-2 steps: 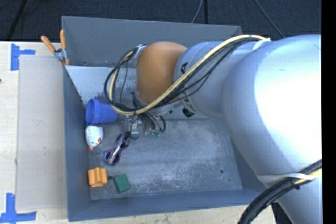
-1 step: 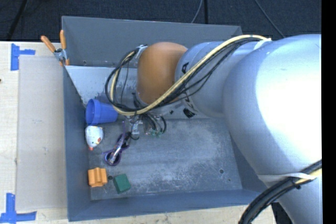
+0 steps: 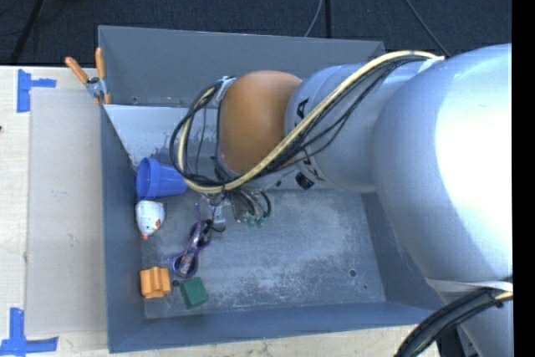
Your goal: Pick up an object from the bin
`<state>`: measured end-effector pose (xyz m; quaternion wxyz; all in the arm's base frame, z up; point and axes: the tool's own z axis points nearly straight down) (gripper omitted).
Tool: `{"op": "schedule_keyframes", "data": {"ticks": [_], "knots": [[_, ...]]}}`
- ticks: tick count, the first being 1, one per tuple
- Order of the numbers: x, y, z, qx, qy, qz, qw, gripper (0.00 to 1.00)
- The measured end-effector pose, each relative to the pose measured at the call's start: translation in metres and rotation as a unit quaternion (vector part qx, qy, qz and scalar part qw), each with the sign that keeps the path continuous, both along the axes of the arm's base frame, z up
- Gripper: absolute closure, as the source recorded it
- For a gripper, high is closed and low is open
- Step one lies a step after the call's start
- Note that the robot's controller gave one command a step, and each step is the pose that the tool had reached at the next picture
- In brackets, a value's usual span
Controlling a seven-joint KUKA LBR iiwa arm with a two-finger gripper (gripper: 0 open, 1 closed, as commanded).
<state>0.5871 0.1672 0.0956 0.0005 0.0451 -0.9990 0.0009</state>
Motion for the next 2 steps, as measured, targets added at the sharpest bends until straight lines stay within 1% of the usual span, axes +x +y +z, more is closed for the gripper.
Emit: {"op": "schedule_keyframes", "data": {"ticks": [1, 2], "knots": [[-0.034, 0.018, 0.011, 0.001, -0.0042, 0.006, 1.0000, 1.00], [-0.020, -0.004, 0.033, 0.003, 0.0026, -0.001, 1.0000, 1.00]]}}
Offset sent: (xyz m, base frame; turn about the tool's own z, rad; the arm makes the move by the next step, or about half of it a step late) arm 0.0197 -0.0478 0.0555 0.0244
